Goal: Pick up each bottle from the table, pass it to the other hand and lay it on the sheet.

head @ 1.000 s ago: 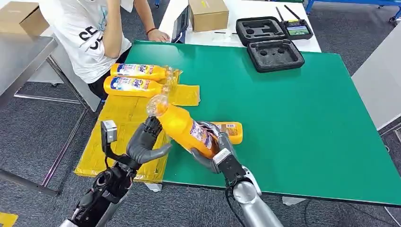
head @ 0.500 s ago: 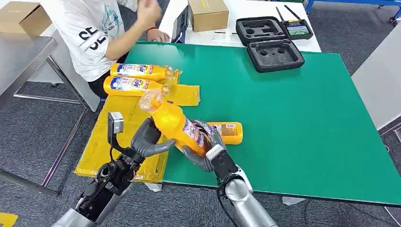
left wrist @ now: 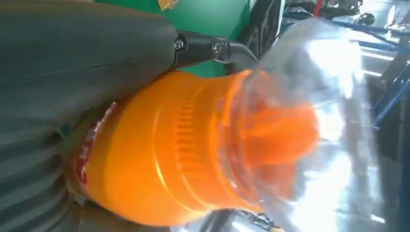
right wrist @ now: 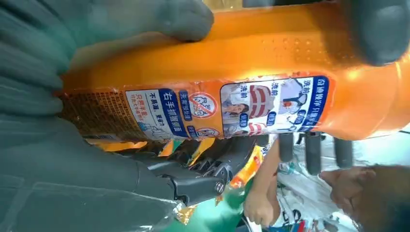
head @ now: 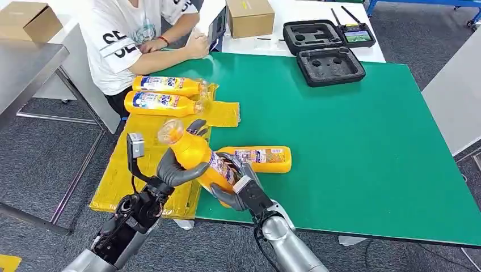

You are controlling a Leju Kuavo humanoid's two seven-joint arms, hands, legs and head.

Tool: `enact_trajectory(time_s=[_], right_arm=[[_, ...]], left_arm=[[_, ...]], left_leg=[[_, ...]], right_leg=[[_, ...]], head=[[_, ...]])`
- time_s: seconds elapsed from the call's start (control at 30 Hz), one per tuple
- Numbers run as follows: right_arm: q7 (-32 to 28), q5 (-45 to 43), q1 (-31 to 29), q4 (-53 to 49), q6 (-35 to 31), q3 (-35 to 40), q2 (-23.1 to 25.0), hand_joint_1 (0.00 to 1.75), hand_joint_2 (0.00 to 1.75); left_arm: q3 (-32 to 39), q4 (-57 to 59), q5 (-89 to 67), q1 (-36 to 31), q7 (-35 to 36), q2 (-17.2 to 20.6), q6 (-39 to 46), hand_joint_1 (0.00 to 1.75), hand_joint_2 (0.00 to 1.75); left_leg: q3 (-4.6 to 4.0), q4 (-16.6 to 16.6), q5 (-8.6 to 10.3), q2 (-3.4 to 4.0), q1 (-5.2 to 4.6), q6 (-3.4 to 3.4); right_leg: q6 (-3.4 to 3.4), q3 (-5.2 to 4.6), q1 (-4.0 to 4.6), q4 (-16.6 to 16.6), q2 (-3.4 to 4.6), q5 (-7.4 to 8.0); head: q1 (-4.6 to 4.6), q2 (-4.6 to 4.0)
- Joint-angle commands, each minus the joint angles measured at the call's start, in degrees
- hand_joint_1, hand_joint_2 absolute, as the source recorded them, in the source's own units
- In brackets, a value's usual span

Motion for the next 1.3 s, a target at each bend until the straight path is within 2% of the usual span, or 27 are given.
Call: enact_trajectory(time_s=[0.03, 0.17, 0.47, 0.53, 0.6, 0.63, 0.67, 0.7, 0.77, 0.8, 0.9, 1.03, 1.1, 1.3], right_arm=[[0.62, 0.54, -1.97, 2.94, -0.01, 0.12, 0.33, 1.75, 1.75], [0.93, 0.66, -1.78, 1.47, -0.11, 0.02, 0.47, 1.75, 1.75], [1.06, 0.78, -1.90, 0.88, -0.51, -0.18, 0.63, 1.75, 1.75], [1.05, 0.76, -1.87, 0.83, -0.64, -0.28, 0.65, 1.75, 1.75], [0.98, 0.87, -1.79, 0.72, -1.28, -0.42, 0.72, 1.75, 1.75], [0.90, 0.96, -1.65, 0.30, -1.83, -0.57, 0.81, 1.01, 1.75], [1.11, 0.97, -1.54, 0.02, -2.58, -0.85, 0.88, 0.07, 1.75], [1.34, 1.54, -1.54, -0.11, -3.60, -0.79, 0.86, 0.00, 1.75], [1.89, 2.33, -1.61, -0.59, -5.15, -0.79, 0.77, 0.00, 1.75], [2.00, 2.90, -1.68, -1.03, -6.28, -0.71, 0.58, 0.00, 0.00], [1.57, 2.69, -1.84, -2.11, -8.12, -0.59, 0.11, 0.00, 0.00], [1.57, 2.69, -2.00, -2.21, -8.08, -0.58, 0.05, 0.00, 0.00], [0.71, 2.67, -1.73, -3.70, -10.83, -0.30, -0.20, 0.00, 0.00], [0.66, 2.13, -1.01, -6.34, -11.81, 0.60, -0.82, 0.00, 0.00]], left_arm=[[-1.53, -0.85, -1.30, 0.84, 0.99, 0.26, -0.30, 1.71, 1.75], [-2.53, -2.06, -1.72, 1.50, 1.01, 0.92, -0.94, 1.75, 1.75], [-4.03, -3.05, -5.69, 1.12, 0.98, 1.26, 0.45, 1.75, 1.75], [-3.91, -2.76, -6.02, 0.97, 1.09, 1.18, 0.94, 1.75, 1.75], [-3.57, -1.75, -6.90, 0.46, 1.49, 0.73, 2.79, 1.75, 1.75], [-3.34, -0.95, -7.35, -0.27, 1.43, 0.36, 3.74, 1.75, 1.75], [-2.71, -0.07, -7.40, -0.95, 1.76, -0.16, 5.21, 1.75, 1.75], [-2.41, 0.25, -7.63, -1.24, 1.84, -0.36, 5.95, 1.75, 1.75], [-1.11, 0.67, -9.99, -2.00, 0.62, -0.84, 9.82, 1.75, 1.75], [-0.51, 0.64, -11.77, -2.31, -0.37, -0.88, 11.99, 1.75, 1.75], [1.41, 0.25, -15.18, -2.37, -1.78, -0.77, 16.29, 1.75, 1.75], [1.69, 0.33, -15.04, -2.38, -1.72, -0.45, 16.22, 1.75, 1.75], [3.14, -0.34, -21.03, -2.27, -5.23, -0.54, 23.11, 1.75, 1.75], [5.16, -1.79, -21.94, -1.53, -6.15, 0.14, 24.71, 1.75, 1.75]], left_leg=[[0.44, 0.05, -0.24, 0.07, 0.02, 0.08], [0.15, -0.01, -0.08, 0.04, 0.00, 0.04], [0.11, 0.00, -0.06, 0.02, -0.02, 0.04], [0.34, 0.06, -0.20, 0.03, 0.01, 0.07], [0.16, 0.01, -0.08, 0.01, -0.01, 0.05], [0.21, 0.02, -0.11, 0.02, 0.00, 0.05], [0.14, 0.00, -0.07, 0.00, -0.02, 0.04], [0.24, 0.06, -0.14, -0.05, 0.02, 0.07], [0.26, 0.06, -0.15, -0.04, 0.01, 0.07], [0.18, 0.00, -0.07, -0.06, -0.02, 0.05], [0.19, 0.04, -0.10, -0.03, 0.01, 0.06], [0.38, 0.08, -0.20, -0.02, 0.03, 0.08], [0.20, 0.01, -0.08, -0.05, 0.00, 0.05], [0.18, 0.01, -0.08, -0.05, 0.01, 0.06]], right_leg=[[-0.15, 0.44, 0.07, 0.02, -0.01, -0.21], [-0.07, 0.13, 0.02, -0.02, 0.00, -0.07], [-0.06, 0.11, 0.00, 0.01, -0.02, -0.06], [-0.13, 0.35, 0.05, 0.03, -0.04, -0.18], [-0.07, 0.16, 0.01, 0.00, -0.04, -0.08], [-0.09, 0.21, 0.03, 0.01, -0.04, -0.11], [-0.07, 0.14, 0.00, 0.00, -0.05, -0.07], [-0.11, 0.28, 0.05, 0.03, -0.12, -0.15], [-0.11, 0.29, 0.05, 0.03, -0.11, -0.16], [-0.07, 0.20, 0.01, 0.00, -0.11, -0.10], [-0.09, 0.20, 0.04, 0.02, -0.09, -0.11], [-0.15, 0.40, 0.07, 0.04, -0.10, -0.20], [-0.08, 0.21, 0.03, -0.01, -0.10, -0.10], [-0.07, 0.19, 0.04, -0.01, -0.09, -0.09]], head=[[0.00, 0.00], [0.00, 0.00], [0.00, 0.00], [0.00, 0.00], [0.00, -0.02], [0.00, 0.00], [-0.02, 0.00], [0.00, 0.00], [-0.02, 0.00], [0.00, 0.00], [0.00, 0.00], [0.00, -0.02], [0.00, 0.00], [0.00, 0.00]])
